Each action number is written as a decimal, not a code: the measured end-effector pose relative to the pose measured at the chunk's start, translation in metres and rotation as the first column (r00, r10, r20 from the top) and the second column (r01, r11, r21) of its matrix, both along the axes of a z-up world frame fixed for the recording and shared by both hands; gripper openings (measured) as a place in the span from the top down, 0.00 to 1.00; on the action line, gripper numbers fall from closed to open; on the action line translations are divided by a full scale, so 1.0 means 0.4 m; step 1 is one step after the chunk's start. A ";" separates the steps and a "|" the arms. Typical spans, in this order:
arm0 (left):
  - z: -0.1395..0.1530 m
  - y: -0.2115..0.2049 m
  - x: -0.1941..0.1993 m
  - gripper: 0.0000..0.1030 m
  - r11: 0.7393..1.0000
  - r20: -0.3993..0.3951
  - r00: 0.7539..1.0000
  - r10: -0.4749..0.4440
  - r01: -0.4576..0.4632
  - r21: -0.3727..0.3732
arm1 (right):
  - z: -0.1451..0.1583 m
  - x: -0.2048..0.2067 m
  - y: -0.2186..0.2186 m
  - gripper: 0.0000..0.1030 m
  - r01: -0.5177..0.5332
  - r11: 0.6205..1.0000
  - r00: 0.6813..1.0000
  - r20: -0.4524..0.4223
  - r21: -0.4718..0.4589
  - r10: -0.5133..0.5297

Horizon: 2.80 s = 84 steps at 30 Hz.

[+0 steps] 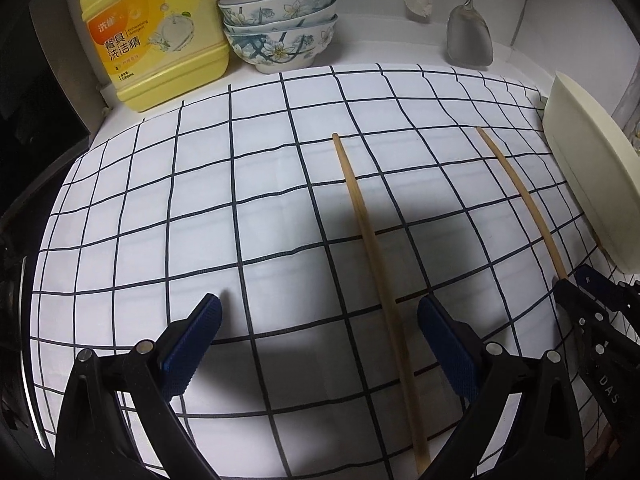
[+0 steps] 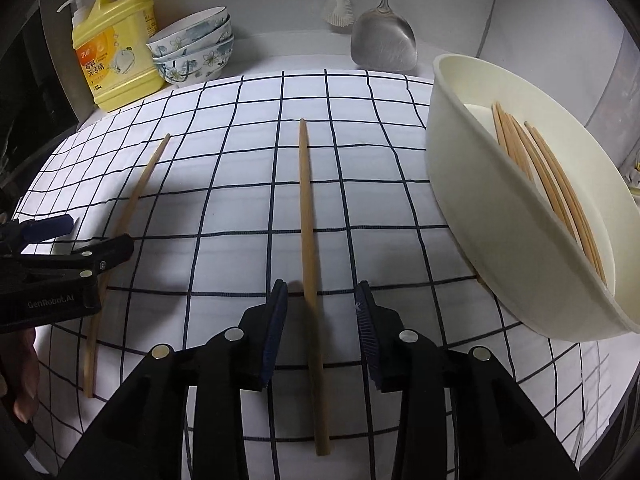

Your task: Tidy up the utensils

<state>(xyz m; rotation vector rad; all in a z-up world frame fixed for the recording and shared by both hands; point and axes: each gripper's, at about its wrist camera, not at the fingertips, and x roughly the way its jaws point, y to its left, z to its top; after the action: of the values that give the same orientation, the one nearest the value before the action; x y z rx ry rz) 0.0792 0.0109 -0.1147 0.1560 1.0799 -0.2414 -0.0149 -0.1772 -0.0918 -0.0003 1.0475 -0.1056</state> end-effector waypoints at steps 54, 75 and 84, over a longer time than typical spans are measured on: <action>0.388 -0.504 -0.066 0.93 0.906 0.199 0.934 -0.297 0.341 -0.252 | 0.372 -0.113 -0.474 0.94 0.159 0.978 0.949 0.253 0.135 -0.189; 0.195 -0.827 0.056 0.91 0.942 -0.008 0.952 -0.306 0.302 -0.148 | 0.154 0.024 -0.668 0.94 0.204 0.950 0.974 0.053 0.237 -0.222; 0.268 -0.741 0.051 0.23 0.964 0.108 0.970 -0.219 0.232 -0.130 | 0.199 -0.012 -0.670 0.79 0.244 0.953 0.962 0.077 0.180 -0.260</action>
<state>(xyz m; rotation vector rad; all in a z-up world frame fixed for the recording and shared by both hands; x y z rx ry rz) 0.0996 -0.2855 -0.0075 0.1608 0.9485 -0.5105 -0.0195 -0.4454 -0.0121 0.2913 0.9499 -0.2463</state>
